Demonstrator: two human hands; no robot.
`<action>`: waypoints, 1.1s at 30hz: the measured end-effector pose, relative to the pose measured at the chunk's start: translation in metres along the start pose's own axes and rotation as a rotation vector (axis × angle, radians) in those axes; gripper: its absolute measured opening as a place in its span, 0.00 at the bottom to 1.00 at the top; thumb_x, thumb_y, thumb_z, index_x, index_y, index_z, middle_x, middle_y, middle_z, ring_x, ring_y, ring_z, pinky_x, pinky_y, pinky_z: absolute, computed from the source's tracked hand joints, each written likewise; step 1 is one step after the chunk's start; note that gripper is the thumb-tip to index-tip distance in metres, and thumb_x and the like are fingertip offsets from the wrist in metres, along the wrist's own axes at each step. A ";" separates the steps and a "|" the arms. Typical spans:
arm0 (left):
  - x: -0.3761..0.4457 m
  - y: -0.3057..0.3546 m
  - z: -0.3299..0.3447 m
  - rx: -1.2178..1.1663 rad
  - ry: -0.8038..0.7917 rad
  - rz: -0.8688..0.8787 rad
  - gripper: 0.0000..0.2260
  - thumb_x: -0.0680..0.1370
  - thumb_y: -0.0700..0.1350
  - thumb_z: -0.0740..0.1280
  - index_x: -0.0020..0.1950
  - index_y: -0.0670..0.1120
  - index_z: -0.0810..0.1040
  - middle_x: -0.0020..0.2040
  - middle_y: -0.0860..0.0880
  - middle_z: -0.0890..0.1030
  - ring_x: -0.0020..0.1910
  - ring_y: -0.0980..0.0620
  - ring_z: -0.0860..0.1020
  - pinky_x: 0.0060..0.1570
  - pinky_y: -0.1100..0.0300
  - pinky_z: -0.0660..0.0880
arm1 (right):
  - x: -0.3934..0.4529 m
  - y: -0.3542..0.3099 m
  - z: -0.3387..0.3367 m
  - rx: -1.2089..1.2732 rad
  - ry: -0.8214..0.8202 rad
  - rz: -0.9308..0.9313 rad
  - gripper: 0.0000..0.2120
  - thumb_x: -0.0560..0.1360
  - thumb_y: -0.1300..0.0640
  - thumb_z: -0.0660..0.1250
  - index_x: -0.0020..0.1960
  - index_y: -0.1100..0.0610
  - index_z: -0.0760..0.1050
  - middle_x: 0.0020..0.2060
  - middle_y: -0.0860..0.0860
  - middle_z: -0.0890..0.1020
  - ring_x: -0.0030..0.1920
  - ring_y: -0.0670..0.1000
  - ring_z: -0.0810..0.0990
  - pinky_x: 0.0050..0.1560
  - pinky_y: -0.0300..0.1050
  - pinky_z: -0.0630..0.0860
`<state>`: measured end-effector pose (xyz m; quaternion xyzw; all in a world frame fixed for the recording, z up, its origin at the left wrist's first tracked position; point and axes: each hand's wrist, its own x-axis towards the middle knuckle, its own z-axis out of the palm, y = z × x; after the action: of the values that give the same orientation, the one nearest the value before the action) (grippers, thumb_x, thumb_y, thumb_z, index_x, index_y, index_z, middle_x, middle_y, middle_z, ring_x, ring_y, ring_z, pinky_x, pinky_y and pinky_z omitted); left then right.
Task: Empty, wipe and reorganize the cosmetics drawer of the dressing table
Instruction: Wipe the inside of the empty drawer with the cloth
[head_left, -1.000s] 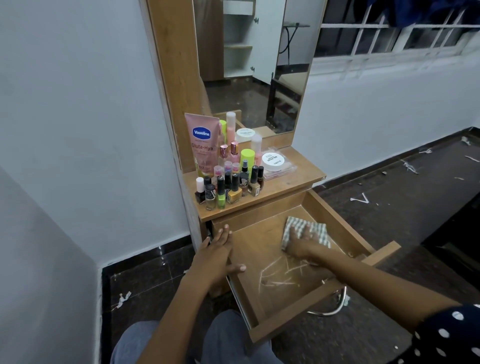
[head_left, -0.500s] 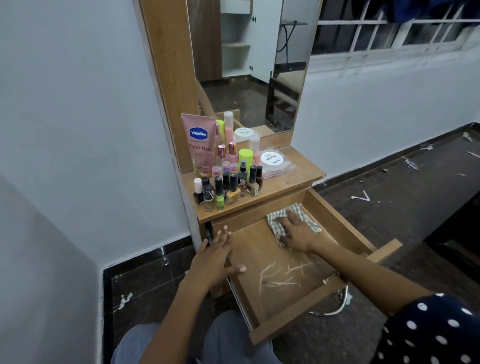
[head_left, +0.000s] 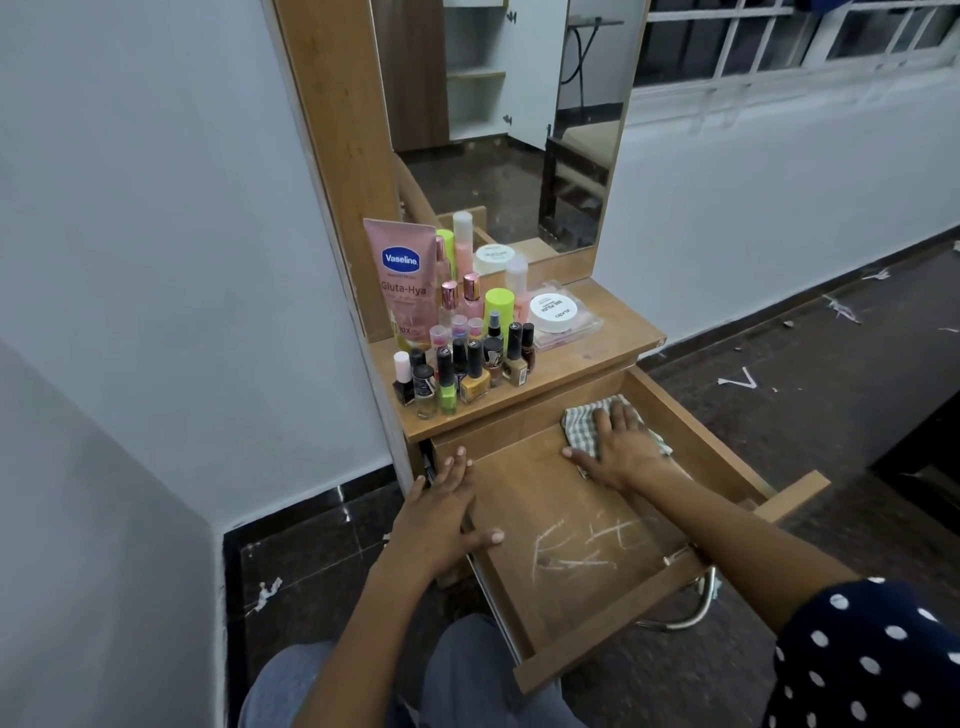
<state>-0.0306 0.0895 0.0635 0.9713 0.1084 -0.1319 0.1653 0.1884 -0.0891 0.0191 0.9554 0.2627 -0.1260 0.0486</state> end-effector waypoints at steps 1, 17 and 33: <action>0.000 0.000 -0.001 0.001 -0.001 -0.002 0.40 0.77 0.61 0.61 0.78 0.45 0.41 0.77 0.48 0.35 0.77 0.52 0.40 0.75 0.49 0.41 | 0.001 -0.001 -0.001 -0.017 0.009 0.006 0.46 0.73 0.27 0.48 0.77 0.59 0.45 0.77 0.63 0.47 0.77 0.61 0.47 0.77 0.56 0.50; -0.002 0.000 -0.001 -0.010 0.009 -0.007 0.40 0.77 0.62 0.61 0.78 0.46 0.42 0.77 0.48 0.36 0.77 0.52 0.40 0.74 0.50 0.40 | -0.037 -0.005 -0.012 -0.045 -0.076 0.268 0.38 0.73 0.36 0.61 0.72 0.62 0.58 0.67 0.60 0.71 0.69 0.60 0.67 0.68 0.52 0.68; -0.002 -0.001 0.001 -0.024 0.040 0.016 0.40 0.78 0.61 0.61 0.78 0.46 0.41 0.77 0.48 0.36 0.77 0.52 0.41 0.74 0.50 0.40 | -0.081 -0.065 -0.020 0.122 0.025 0.184 0.22 0.81 0.62 0.53 0.73 0.68 0.57 0.69 0.64 0.69 0.68 0.61 0.70 0.68 0.50 0.68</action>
<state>-0.0328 0.0900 0.0624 0.9725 0.1057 -0.1101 0.1760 0.0925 -0.0700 0.0580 0.9781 0.1664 -0.1246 -0.0014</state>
